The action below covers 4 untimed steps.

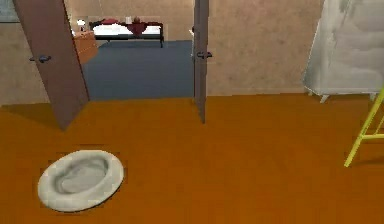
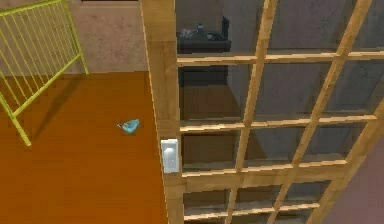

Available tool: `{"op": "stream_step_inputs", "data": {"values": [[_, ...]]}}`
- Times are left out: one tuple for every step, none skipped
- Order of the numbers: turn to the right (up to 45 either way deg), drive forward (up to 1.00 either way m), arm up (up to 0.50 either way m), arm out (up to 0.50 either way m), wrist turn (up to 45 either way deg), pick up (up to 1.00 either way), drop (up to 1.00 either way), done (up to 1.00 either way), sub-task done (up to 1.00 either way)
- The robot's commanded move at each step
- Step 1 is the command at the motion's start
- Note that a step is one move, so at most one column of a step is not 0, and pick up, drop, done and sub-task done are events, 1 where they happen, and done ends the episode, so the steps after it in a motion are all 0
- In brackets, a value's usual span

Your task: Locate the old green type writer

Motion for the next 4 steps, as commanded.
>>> {"op": "stream_step_inputs", "data": {"values": [[-3.0,0.00,0.00,0.00,0.0,0.00,0.00,0.00,0.00],[0.0,0.20,0.00,0.00,0.0,0.00,0.00,0.00,0.00],[0.0,0.75,0.00,0.00,0.0,0.00,0.00,0.00,0.00],[-9.0,0.00,0.00,0.00,0.0,0.00,0.00,0.00,0.00]]}}
